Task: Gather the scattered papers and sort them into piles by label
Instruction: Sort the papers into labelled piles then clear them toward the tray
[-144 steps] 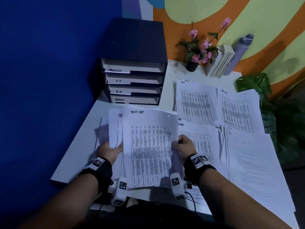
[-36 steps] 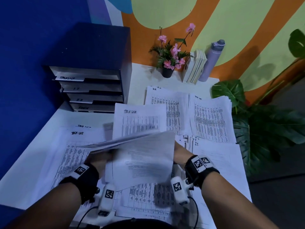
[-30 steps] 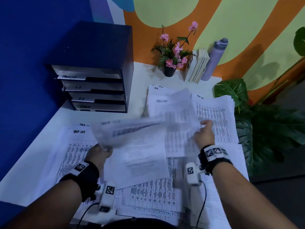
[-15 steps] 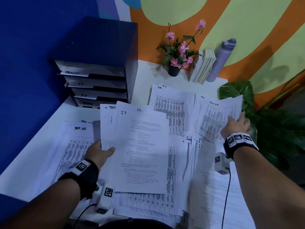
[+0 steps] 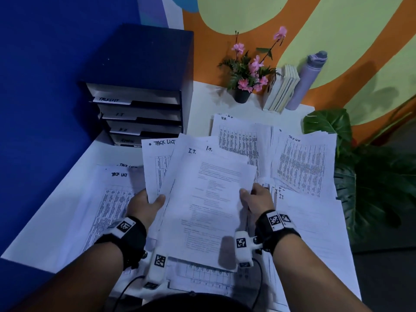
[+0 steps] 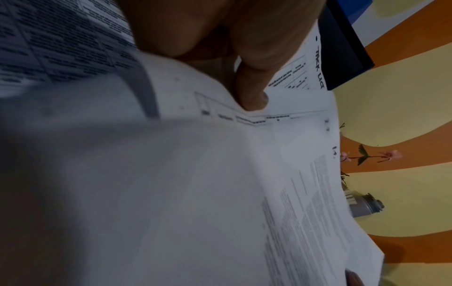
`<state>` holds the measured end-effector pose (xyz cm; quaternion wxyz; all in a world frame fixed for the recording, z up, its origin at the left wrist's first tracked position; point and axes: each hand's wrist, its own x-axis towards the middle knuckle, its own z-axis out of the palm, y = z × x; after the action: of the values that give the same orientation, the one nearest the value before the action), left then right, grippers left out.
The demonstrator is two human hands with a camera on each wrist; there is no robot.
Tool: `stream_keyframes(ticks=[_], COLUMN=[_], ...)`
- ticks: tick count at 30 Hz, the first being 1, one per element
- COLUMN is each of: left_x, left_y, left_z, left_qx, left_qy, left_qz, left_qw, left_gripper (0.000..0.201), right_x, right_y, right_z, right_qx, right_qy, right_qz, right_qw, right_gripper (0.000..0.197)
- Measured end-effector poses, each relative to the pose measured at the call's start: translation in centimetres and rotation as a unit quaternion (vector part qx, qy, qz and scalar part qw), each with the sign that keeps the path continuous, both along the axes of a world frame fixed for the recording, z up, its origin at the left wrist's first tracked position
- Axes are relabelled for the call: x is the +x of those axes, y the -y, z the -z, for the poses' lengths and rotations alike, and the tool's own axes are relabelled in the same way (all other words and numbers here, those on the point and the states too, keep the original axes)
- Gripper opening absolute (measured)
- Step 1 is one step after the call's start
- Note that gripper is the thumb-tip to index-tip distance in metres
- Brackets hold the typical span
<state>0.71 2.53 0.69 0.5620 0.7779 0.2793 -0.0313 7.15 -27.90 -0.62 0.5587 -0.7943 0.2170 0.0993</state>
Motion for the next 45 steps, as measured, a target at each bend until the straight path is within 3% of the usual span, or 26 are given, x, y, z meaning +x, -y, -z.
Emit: stream_keyframes(ticks=[5, 10, 14, 16, 18, 20, 24, 25, 27, 30, 34, 39, 41, 43, 45], left_x=[-0.5, -1.1, -1.8, -2.3, -2.9, -3.3, -3.6, -3.7, -3.8, -3.7, -3.5, -3.8, -3.9, -3.8, -3.8], left_y=[-1.5, -2.5, -3.0, -3.6, -4.3, -4.8, -4.9, -4.7, -4.5, -4.9, -5.7, -5.6, -5.3, -5.0, -4.8], left_z=[-0.3, -0.2, -0.4, -0.9, -1.2, -1.4, -1.5, -1.7, -2.0, -1.4, -1.4, -1.8, -1.8, -1.8, -1.7], left_qx=[0.014, -0.012, 0.044, 0.067, 0.071, 0.075, 0.036, 0.016, -0.006, 0.021, 0.064, 0.052, 0.049, 0.044, 0.07], left_qy=[0.004, -0.013, -0.003, 0.012, 0.022, 0.007, -0.031, -0.05, -0.071, -0.072, -0.092, -0.088, -0.083, -0.07, -0.06], left_qz=[-0.001, 0.015, 0.036, 0.059, 0.11, 0.161, 0.199, 0.197, 0.186, 0.162, 0.148, 0.142, 0.142, 0.137, 0.146], left_qw=[1.0, 1.0, 0.998, 0.996, 0.991, 0.984, 0.979, 0.979, 0.98, 0.984, 0.983, 0.985, 0.985, 0.987, 0.985], left_gripper=[0.019, 0.024, 0.026, 0.043, 0.073, 0.082, 0.036, 0.036, 0.042, 0.027, 0.054, 0.055, 0.048, 0.026, 0.025], right_x=[-0.3, -2.7, -4.2, -5.2, -6.1, -6.9, -7.9, -8.1, -8.5, -8.9, -9.7, -10.6, -10.7, -10.7, -10.9], right_y=[0.9, -1.5, -2.0, -1.9, -1.7, -2.0, -3.2, -3.8, -4.8, -5.4, -4.8, -5.2, -5.6, -6.0, -6.4], right_z=[-0.1, -1.0, -0.1, 0.0, 0.1, 0.1, 1.1, 0.9, 0.0, -0.4, 0.0, -0.4, -0.5, -0.8, -1.3], right_qx=[0.028, 0.127, 0.107, 0.109, 0.112, 0.115, 0.094, 0.094, 0.096, 0.1, 0.126, 0.185, 0.188, 0.192, 0.182], right_qy=[0.0, -0.004, -0.007, -0.005, -0.009, -0.013, -0.01, -0.006, -0.004, 0.006, 0.001, -0.004, -0.009, -0.011, -0.008], right_qz=[0.055, 0.057, 0.086, 0.094, 0.098, 0.1, 0.074, 0.069, 0.073, 0.078, 0.108, 0.116, 0.091, 0.067, 0.043], right_qw=[0.998, 0.99, 0.991, 0.99, 0.989, 0.988, 0.993, 0.993, 0.993, 0.992, 0.986, 0.976, 0.978, 0.979, 0.982], right_gripper=[0.009, 0.006, 0.011, 0.011, 0.006, 0.007, 0.012, 0.006, 0.015, 0.016, 0.018, 0.026, 0.023, 0.018, 0.024])
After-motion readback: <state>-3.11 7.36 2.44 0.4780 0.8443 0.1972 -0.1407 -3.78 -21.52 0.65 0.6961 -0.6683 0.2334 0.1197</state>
